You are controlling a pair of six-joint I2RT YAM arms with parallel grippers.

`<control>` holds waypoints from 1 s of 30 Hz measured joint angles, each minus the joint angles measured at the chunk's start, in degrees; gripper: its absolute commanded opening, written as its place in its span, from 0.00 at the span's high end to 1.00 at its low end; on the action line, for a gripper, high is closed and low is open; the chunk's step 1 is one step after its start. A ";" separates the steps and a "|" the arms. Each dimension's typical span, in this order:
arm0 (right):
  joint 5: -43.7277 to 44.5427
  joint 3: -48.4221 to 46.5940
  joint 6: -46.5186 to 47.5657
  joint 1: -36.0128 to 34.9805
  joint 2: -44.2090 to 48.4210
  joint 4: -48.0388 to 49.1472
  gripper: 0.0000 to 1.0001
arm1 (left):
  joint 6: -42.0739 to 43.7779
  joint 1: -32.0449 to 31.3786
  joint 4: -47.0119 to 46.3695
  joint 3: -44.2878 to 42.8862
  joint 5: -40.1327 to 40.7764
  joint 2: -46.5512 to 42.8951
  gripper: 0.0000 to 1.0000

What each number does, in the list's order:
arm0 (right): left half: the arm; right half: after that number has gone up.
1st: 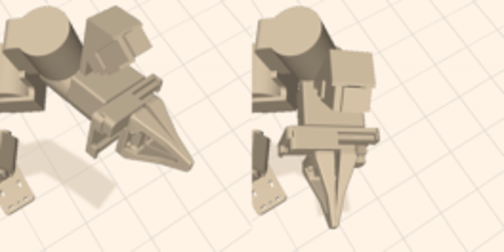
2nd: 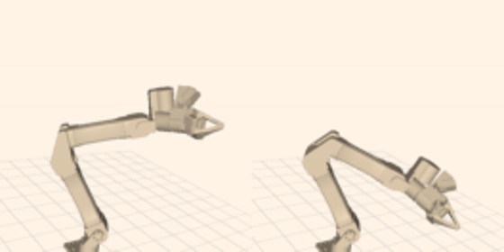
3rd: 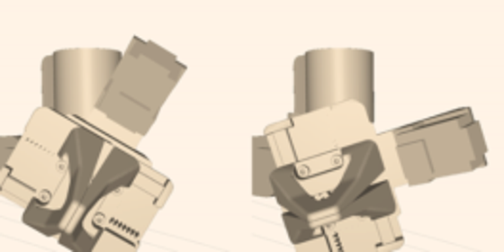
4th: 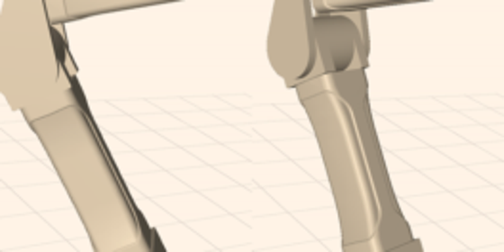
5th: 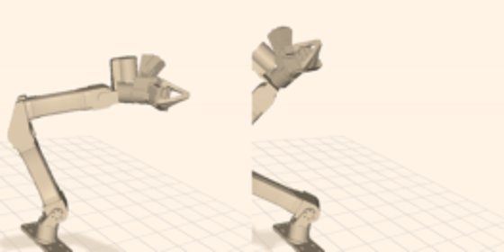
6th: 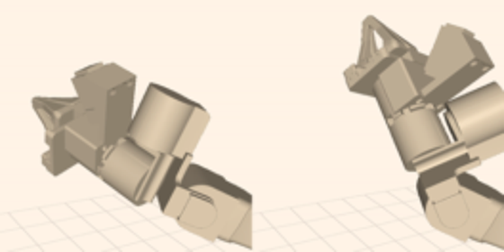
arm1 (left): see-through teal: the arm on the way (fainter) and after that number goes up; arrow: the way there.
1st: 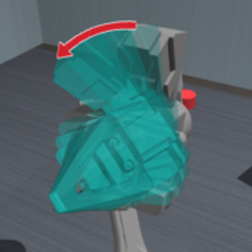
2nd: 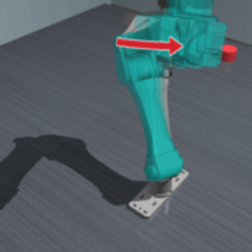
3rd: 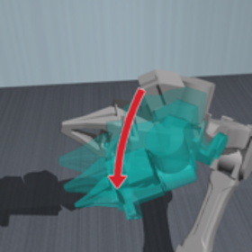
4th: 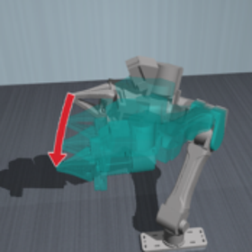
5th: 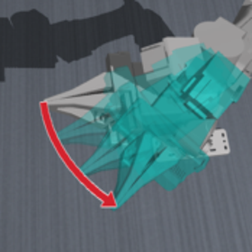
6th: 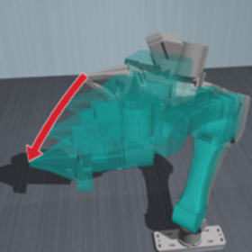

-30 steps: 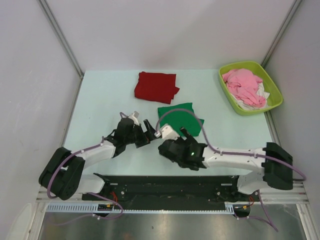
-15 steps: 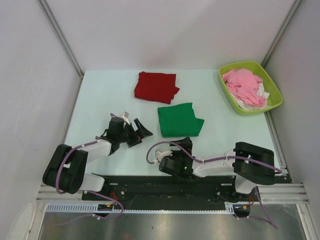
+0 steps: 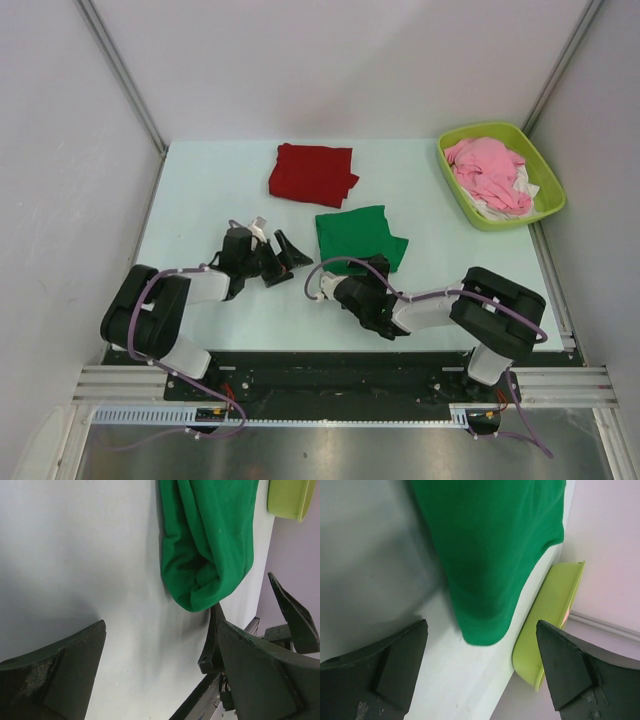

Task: Fold and stack the t-shirts
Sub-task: Neatly place the folded tshirt to the corner

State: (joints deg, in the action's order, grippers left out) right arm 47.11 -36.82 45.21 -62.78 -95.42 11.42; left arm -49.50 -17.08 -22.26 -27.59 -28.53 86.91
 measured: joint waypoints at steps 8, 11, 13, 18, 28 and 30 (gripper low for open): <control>-5.55 -0.63 4.17 6.23 -2.36 7.80 0.22 | -0.15 0.24 -3.04 -1.07 -2.25 3.04 0.00; -7.19 -1.73 4.17 7.67 -3.67 8.15 0.46 | -0.24 0.31 -3.45 -1.79 -3.21 4.09 0.00; -8.31 -2.34 3.82 8.35 -4.72 8.20 0.89 | -0.48 0.35 -3.85 -2.19 -3.67 4.68 0.00; -9.92 -2.60 2.29 9.14 -6.01 7.30 1.00 | -0.68 0.39 -4.22 -2.21 -4.57 4.85 0.00; -9.42 -2.75 0.68 8.31 -1.99 4.20 1.00 | -9.49 -0.63 -13.40 2.29 -10.25 7.02 0.00; -8.83 -2.75 0.76 7.45 -0.26 3.65 1.00 | -11.69 -1.64 -15.54 2.75 -10.84 7.78 0.00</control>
State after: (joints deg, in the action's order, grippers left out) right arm 38.28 -39.57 45.98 -55.33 -95.68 15.07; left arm -61.19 -18.72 -37.80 -24.84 -39.38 94.70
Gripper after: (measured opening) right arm 0.058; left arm 0.996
